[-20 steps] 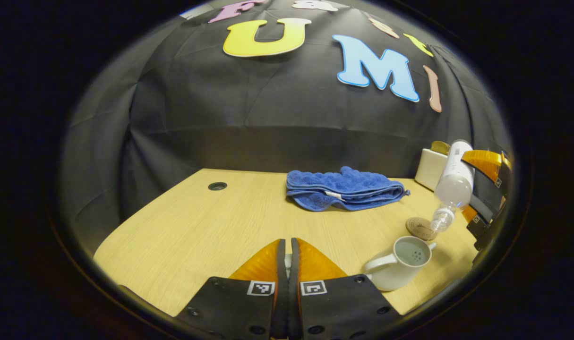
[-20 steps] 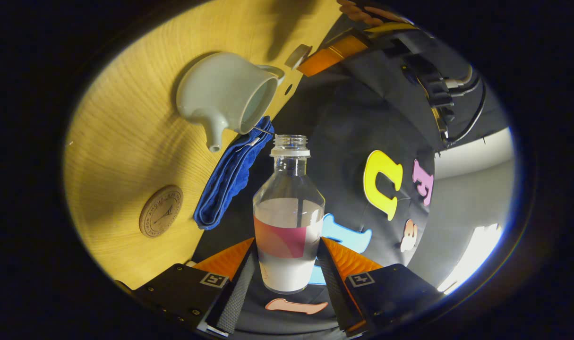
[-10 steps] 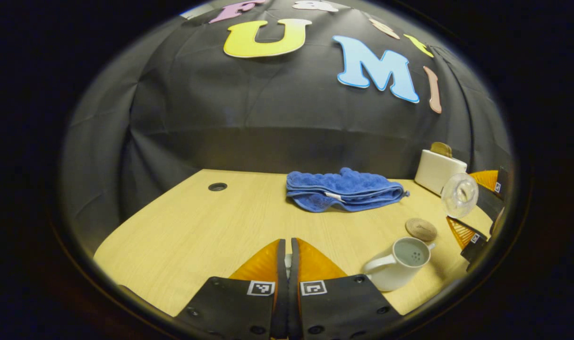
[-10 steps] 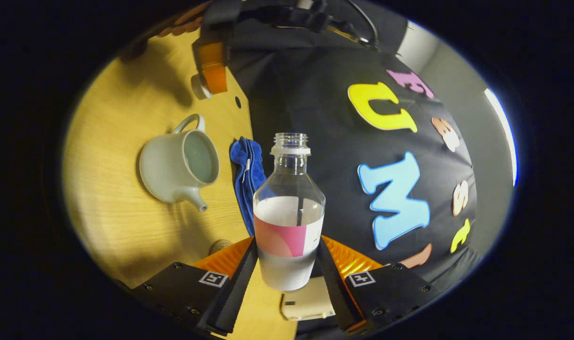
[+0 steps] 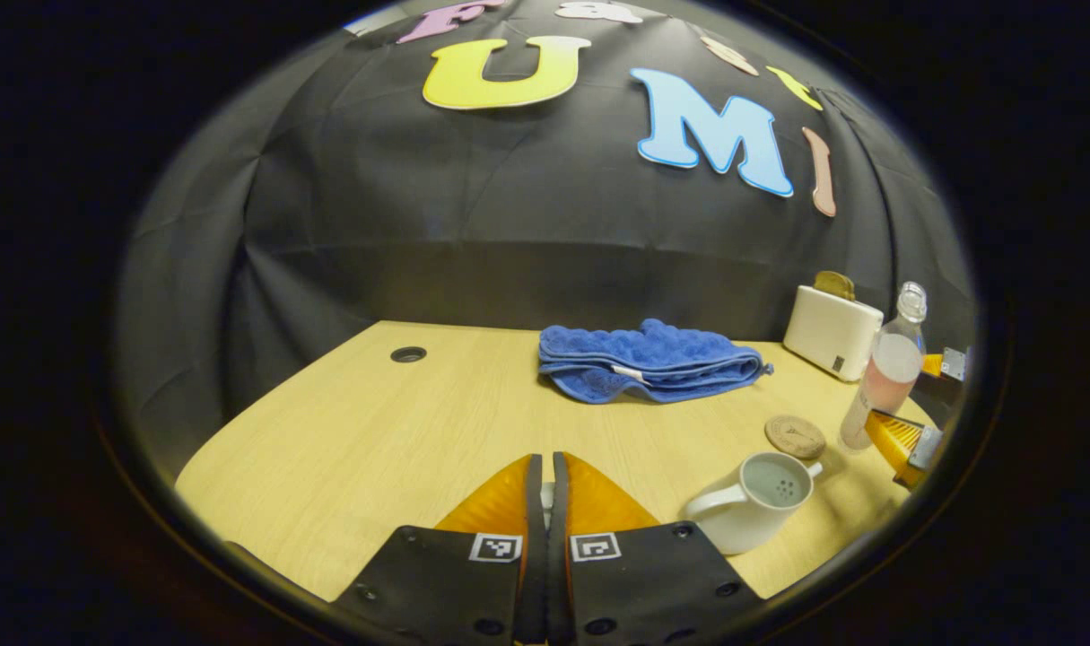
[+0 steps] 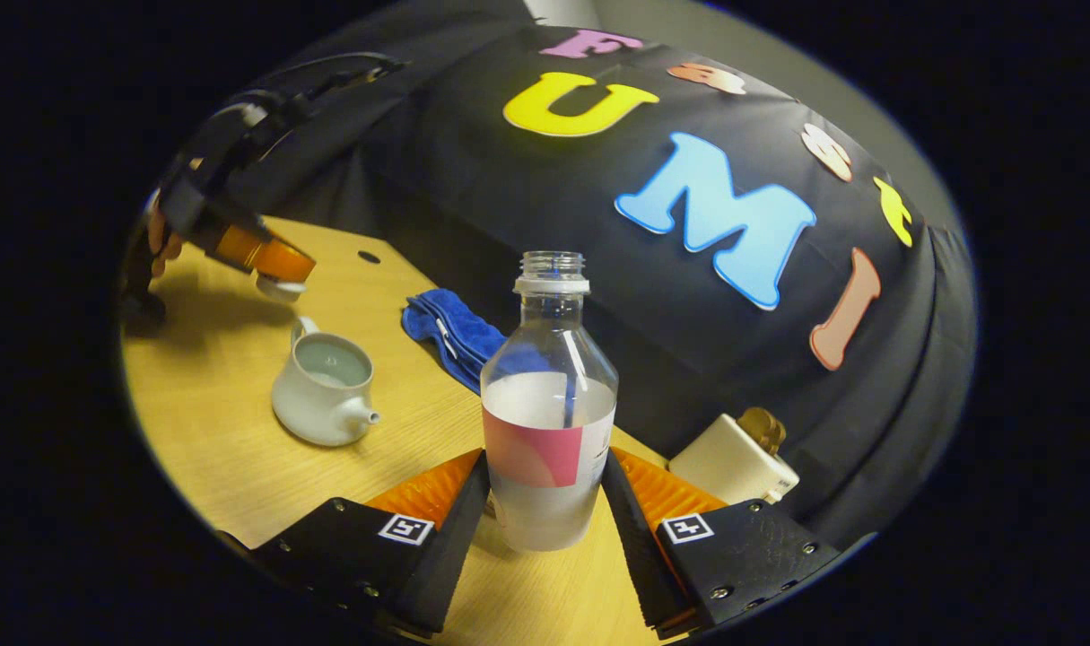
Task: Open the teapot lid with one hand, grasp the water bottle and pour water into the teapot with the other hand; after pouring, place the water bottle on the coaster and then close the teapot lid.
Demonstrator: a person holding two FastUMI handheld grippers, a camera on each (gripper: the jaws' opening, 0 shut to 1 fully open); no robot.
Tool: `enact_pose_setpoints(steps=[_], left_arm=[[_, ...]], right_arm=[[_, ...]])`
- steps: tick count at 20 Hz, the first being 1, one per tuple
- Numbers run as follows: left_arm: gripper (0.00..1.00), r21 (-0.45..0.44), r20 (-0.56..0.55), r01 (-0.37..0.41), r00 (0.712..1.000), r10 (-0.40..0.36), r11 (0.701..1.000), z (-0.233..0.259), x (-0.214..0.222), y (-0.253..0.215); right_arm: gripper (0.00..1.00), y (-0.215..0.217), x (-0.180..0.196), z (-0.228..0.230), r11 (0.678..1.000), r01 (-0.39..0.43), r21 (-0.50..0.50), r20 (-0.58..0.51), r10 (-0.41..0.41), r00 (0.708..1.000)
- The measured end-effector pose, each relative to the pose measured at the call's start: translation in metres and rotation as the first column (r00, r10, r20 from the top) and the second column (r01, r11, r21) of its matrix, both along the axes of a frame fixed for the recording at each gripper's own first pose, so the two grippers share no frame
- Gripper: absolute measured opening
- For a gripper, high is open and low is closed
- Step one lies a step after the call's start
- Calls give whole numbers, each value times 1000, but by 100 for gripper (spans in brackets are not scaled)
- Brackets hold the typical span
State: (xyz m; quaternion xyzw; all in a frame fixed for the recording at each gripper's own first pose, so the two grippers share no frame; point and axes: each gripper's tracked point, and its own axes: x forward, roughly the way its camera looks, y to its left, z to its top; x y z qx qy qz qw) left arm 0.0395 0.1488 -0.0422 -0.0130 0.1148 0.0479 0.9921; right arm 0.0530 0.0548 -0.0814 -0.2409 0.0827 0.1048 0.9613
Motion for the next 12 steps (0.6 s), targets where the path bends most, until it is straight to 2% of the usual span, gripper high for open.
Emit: enact_pose_setpoints(steps=[3, 5, 12], left_arm=[[6, -1, 5, 2, 1000, -2, 1000, 1, -1, 0], [6, -1, 5, 3, 1000, -3, 1000, 0, 0, -1], [6, 6, -7, 4, 1000, -4, 1000, -5, 2, -2]], right_arm=[[77, -4, 3, -8, 986, 34, 162, -49, -26, 998], [77, -8, 7, -13, 975, 62, 214, -70, -48, 996], [78, -19, 8, -25, 958, 98, 270, -102, -73, 992]])
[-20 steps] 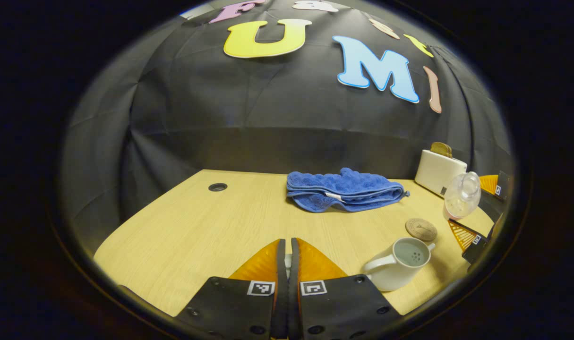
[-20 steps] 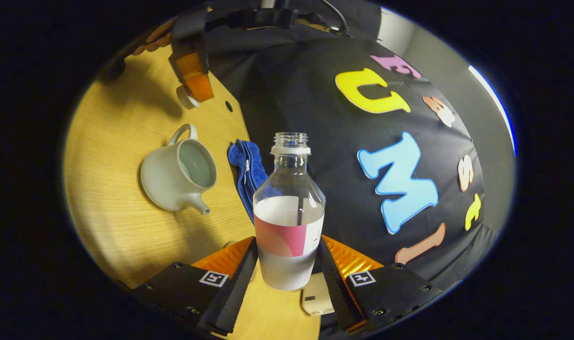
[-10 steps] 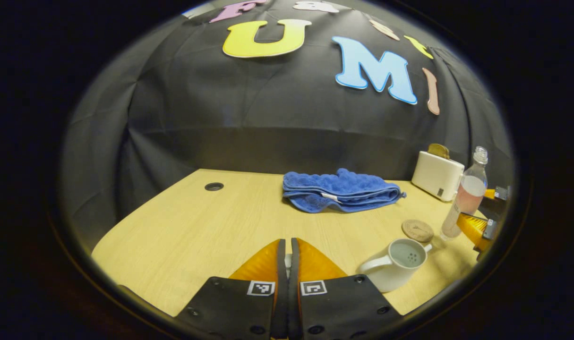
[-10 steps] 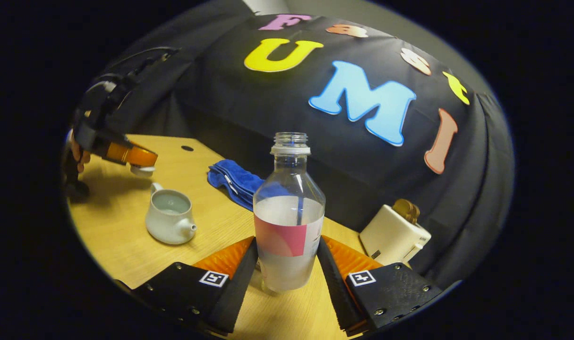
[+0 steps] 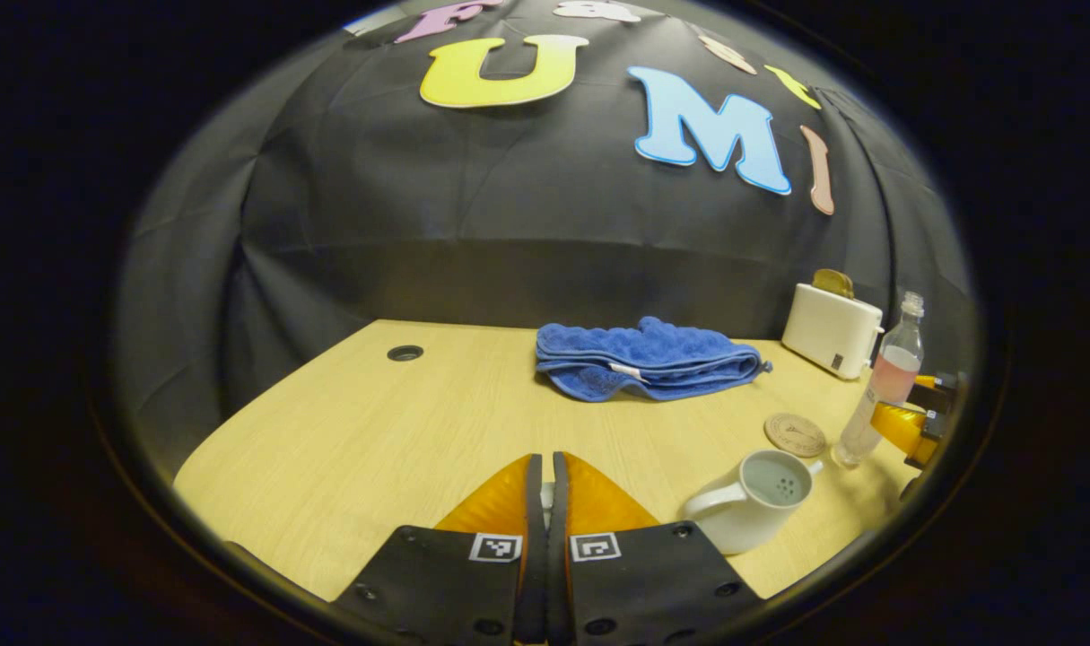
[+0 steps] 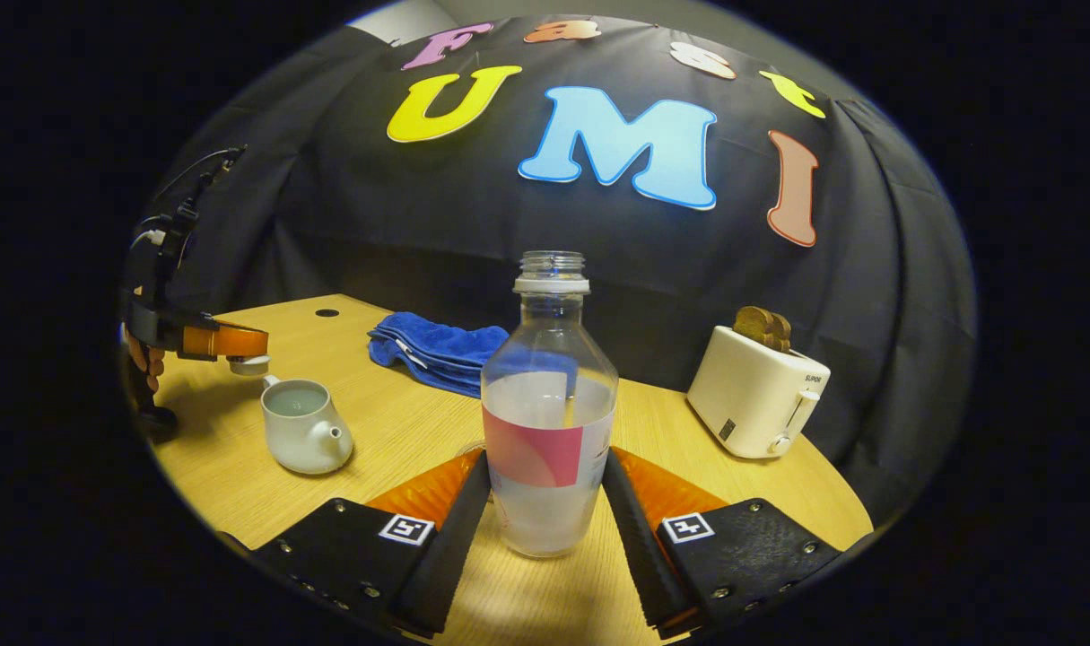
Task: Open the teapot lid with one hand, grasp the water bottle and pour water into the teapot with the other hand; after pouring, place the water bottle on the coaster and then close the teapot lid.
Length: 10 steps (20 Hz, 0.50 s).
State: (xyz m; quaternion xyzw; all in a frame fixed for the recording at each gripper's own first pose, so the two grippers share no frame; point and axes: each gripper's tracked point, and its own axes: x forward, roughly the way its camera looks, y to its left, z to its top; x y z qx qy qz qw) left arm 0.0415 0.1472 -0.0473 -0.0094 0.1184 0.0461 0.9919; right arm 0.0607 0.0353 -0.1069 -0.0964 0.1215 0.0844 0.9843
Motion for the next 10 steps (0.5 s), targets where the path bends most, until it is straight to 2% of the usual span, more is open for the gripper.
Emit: enact_pose_setpoints(steps=[5, 10], left_arm=[[7, -2, -10, 3, 1000, -3, 1000, -5, 1, -1], [6, -1, -18, 5, 1000, -5, 1000, -6, 2, -2]], right_arm=[[78, -1, 1, -5, 997, 9, 73, -29, -7, 1000], [77, -3, -2, -6, 996, 22, 90, -30, -19, 999]])
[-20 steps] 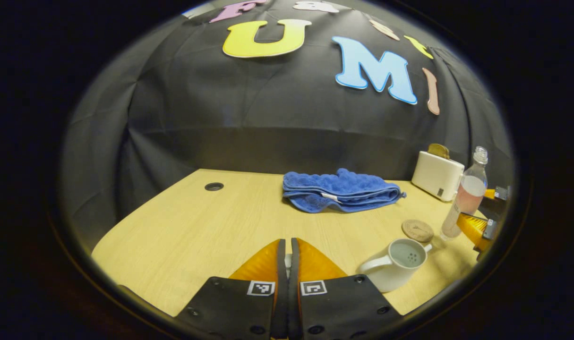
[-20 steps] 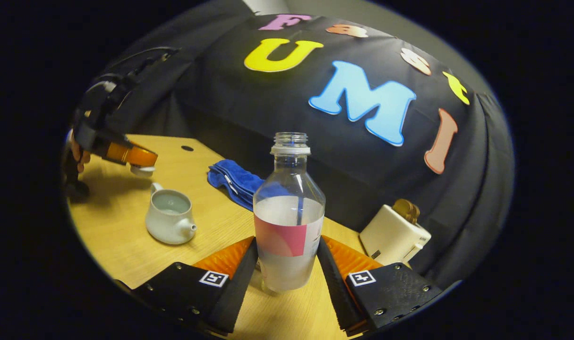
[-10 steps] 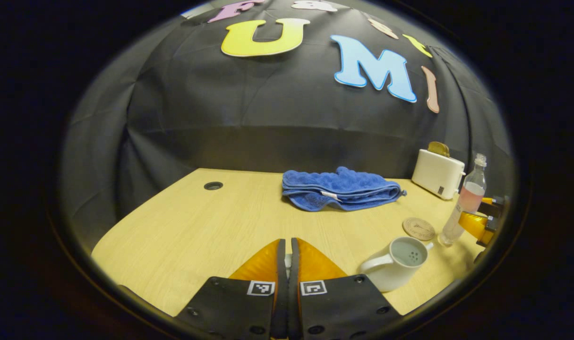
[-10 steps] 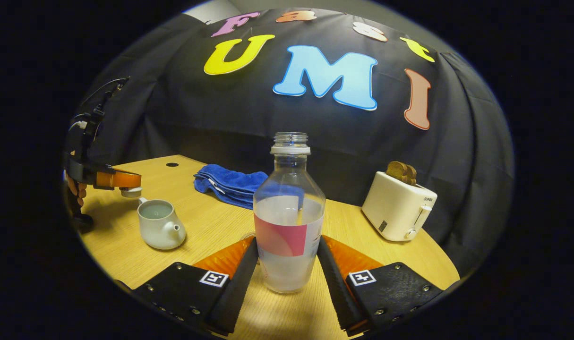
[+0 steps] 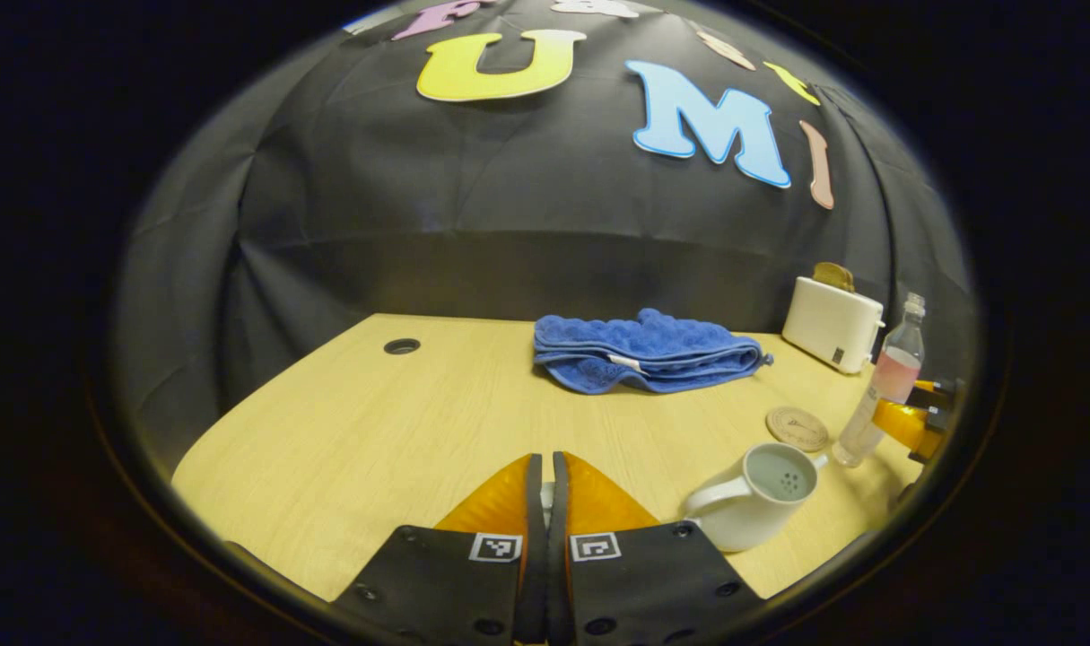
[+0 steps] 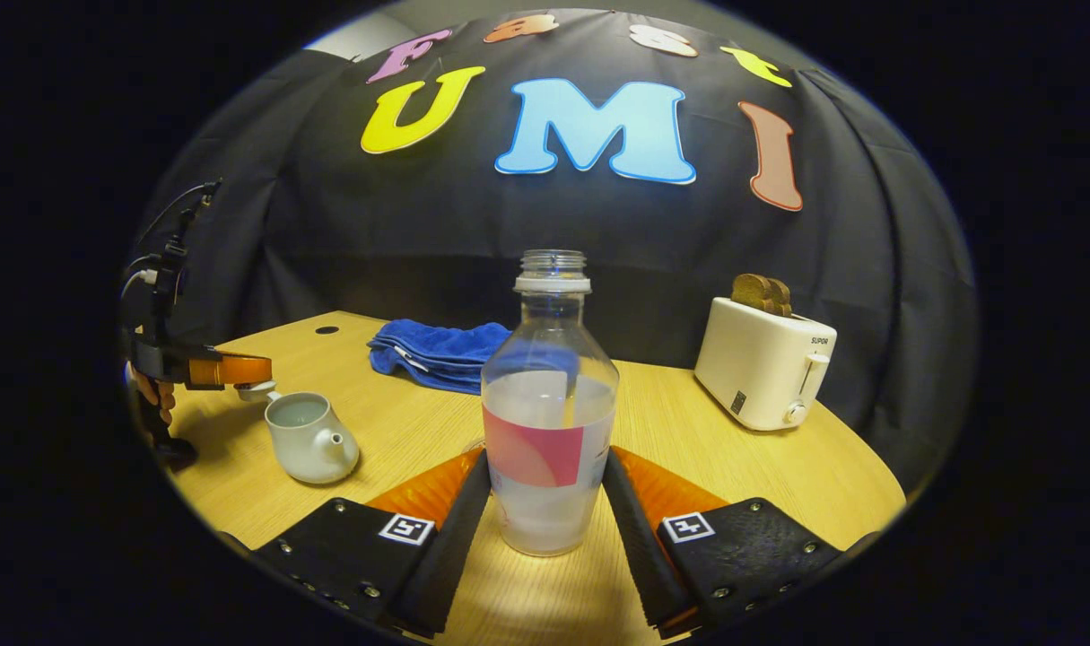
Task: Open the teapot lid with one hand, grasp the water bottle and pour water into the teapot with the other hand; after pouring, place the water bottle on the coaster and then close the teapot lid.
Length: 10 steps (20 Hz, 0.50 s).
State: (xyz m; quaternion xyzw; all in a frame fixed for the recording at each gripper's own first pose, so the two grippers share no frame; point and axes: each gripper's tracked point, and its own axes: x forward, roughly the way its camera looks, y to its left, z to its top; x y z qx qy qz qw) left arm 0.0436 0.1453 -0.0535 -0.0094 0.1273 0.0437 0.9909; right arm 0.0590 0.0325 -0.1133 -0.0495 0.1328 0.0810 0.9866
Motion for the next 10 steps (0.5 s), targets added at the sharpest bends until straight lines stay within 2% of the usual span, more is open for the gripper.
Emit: enact_pose_setpoints(steps=[7, 10], left_arm=[[6, 3, -4, 6, 1000, -6, 1000, -2, 1, -3], [6, 4, -4, 5, 1000, -5, 1000, -2, 0, -2]], right_arm=[[80, -6, -4, -8, 1000, 22, 4, -23, -22, 1000], [81, -3, -2, -4, 999, 11, 40, -12, -11, 1000]])
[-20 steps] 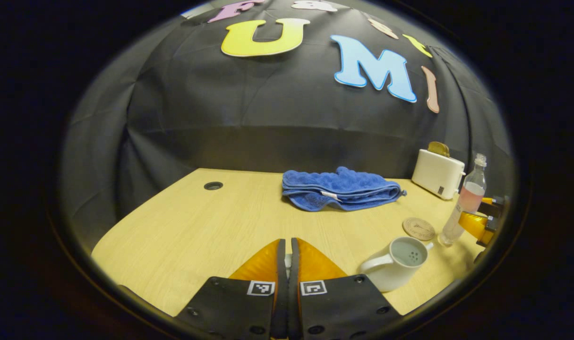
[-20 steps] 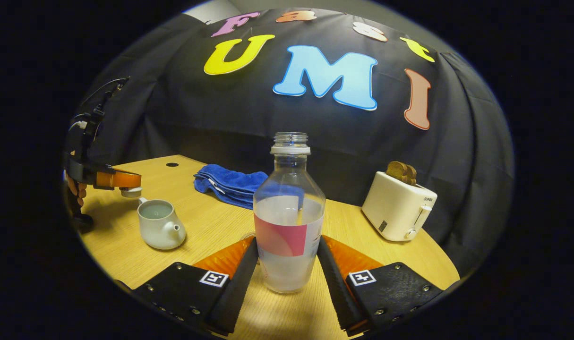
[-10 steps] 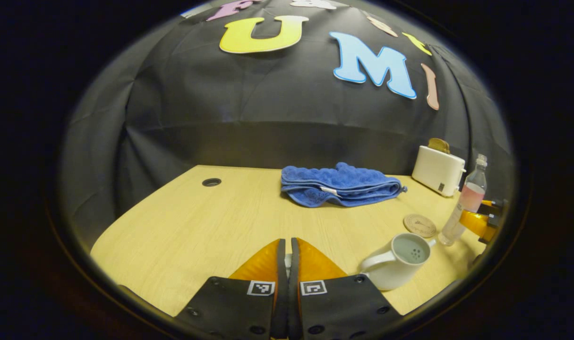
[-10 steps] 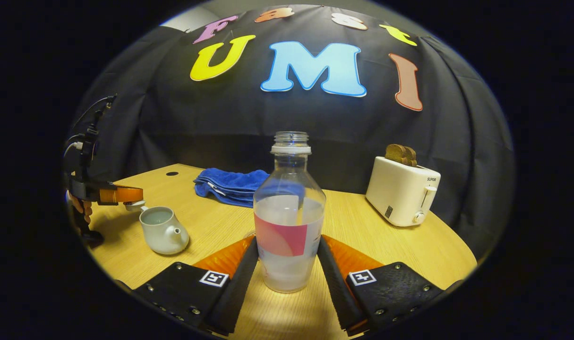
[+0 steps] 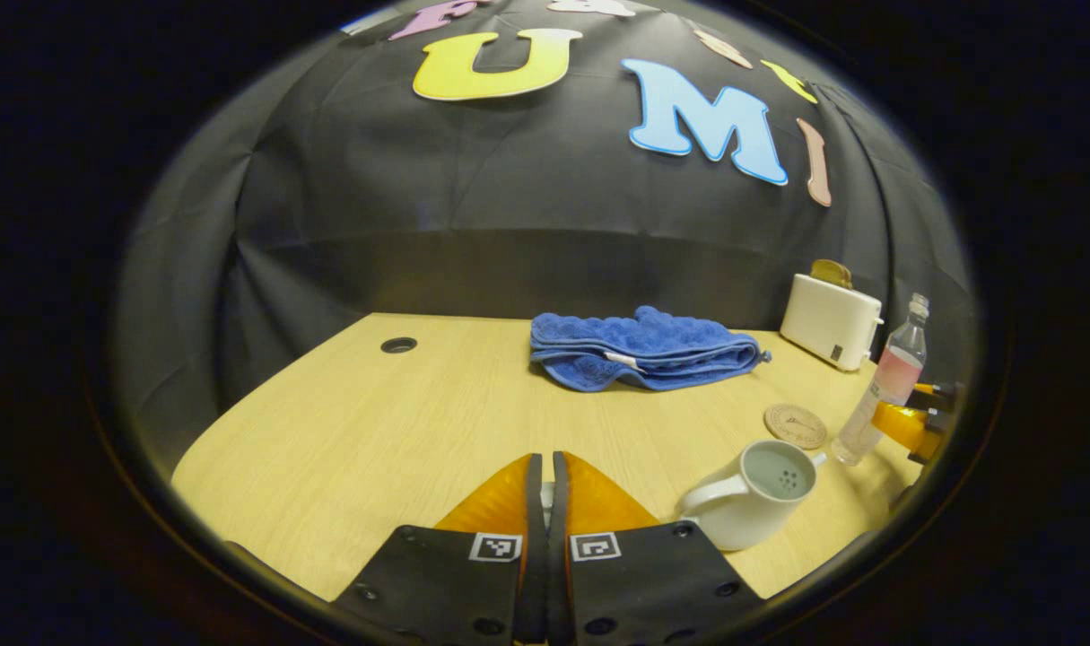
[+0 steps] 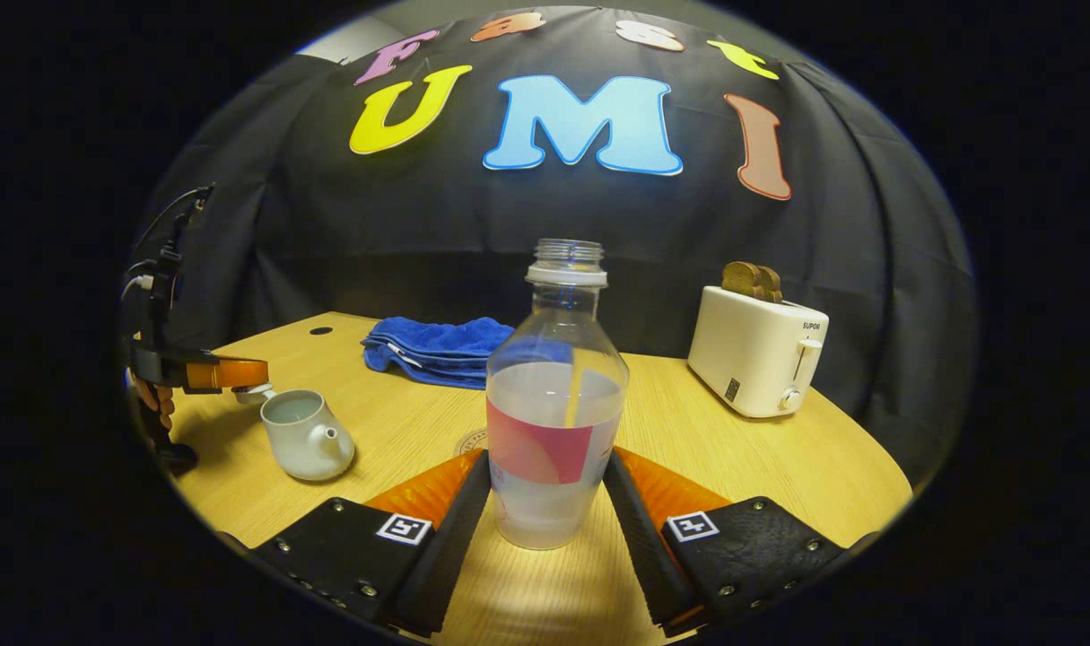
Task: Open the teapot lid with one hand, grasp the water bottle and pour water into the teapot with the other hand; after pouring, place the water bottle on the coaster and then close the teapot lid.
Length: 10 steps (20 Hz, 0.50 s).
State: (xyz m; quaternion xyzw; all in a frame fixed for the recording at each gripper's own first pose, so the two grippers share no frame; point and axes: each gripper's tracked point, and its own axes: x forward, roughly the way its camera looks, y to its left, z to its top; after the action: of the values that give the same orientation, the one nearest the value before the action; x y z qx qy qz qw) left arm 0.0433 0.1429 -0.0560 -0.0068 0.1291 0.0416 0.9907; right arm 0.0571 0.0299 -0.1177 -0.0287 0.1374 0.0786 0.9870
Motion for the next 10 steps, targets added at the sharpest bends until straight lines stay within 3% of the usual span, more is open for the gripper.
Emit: enact_pose_setpoints(steps=[10], left_arm=[[6, -1, 12, -6, 1000, 6, 1000, 5, -1, 2]], right_arm=[[79, 24, 43, 29, 994, -28, 103, 61, 21, 998]])
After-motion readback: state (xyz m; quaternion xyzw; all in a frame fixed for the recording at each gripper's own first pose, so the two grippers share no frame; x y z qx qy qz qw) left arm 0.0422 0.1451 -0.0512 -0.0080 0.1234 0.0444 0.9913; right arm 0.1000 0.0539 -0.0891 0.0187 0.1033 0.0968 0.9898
